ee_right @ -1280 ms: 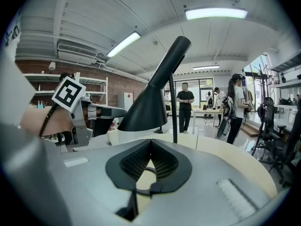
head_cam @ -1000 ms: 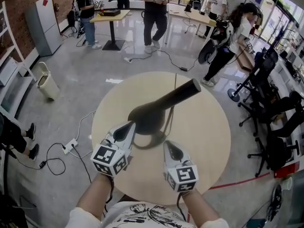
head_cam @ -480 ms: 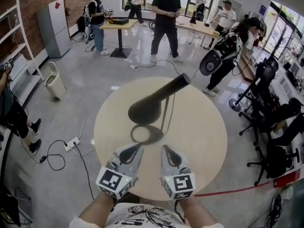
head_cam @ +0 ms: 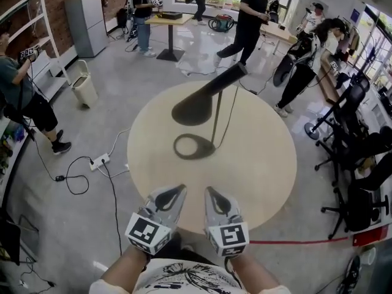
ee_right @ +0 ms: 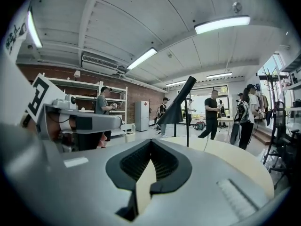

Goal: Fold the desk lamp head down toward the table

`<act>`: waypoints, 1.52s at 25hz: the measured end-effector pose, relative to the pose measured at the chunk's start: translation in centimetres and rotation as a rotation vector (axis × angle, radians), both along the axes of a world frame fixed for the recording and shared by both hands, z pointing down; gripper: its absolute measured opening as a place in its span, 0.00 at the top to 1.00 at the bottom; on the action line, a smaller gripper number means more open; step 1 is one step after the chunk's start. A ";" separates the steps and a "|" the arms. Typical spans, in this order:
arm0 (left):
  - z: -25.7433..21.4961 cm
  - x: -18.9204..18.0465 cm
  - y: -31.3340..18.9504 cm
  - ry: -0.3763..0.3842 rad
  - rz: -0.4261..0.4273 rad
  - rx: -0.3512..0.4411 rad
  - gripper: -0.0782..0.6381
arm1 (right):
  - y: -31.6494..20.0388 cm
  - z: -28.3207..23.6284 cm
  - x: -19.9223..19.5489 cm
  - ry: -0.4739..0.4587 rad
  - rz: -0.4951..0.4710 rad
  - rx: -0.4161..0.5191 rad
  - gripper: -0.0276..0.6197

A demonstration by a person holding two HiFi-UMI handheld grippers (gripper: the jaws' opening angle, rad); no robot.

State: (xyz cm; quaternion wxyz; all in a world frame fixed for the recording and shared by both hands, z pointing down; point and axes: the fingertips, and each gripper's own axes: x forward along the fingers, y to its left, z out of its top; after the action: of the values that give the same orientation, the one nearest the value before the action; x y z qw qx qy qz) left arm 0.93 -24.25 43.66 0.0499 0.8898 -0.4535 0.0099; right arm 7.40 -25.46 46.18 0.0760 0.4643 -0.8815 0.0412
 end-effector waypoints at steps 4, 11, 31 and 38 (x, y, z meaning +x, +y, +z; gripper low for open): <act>0.9 0.5 2.4 0.018 -0.001 -0.040 0.88 | 2.2 0.9 -0.1 0.006 -0.031 -0.008 0.95; 1.4 0.0 6.2 0.032 0.026 -0.073 0.88 | 5.8 0.6 -1.0 0.015 -0.030 -0.005 0.95; 2.0 -5.9 28.3 0.046 0.021 -0.079 0.88 | 27.9 0.2 -4.4 0.046 0.038 0.050 0.95; 2.6 -6.5 32.1 0.079 -0.011 -0.104 0.88 | 32.1 0.3 -3.2 0.063 0.101 0.042 0.95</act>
State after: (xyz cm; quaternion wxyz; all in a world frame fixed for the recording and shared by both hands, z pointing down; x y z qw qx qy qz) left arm -5.58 7.84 46.28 0.1139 0.8833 -0.4548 -0.0019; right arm 4.15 6.67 46.52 0.0916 0.5109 -0.8547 0.0117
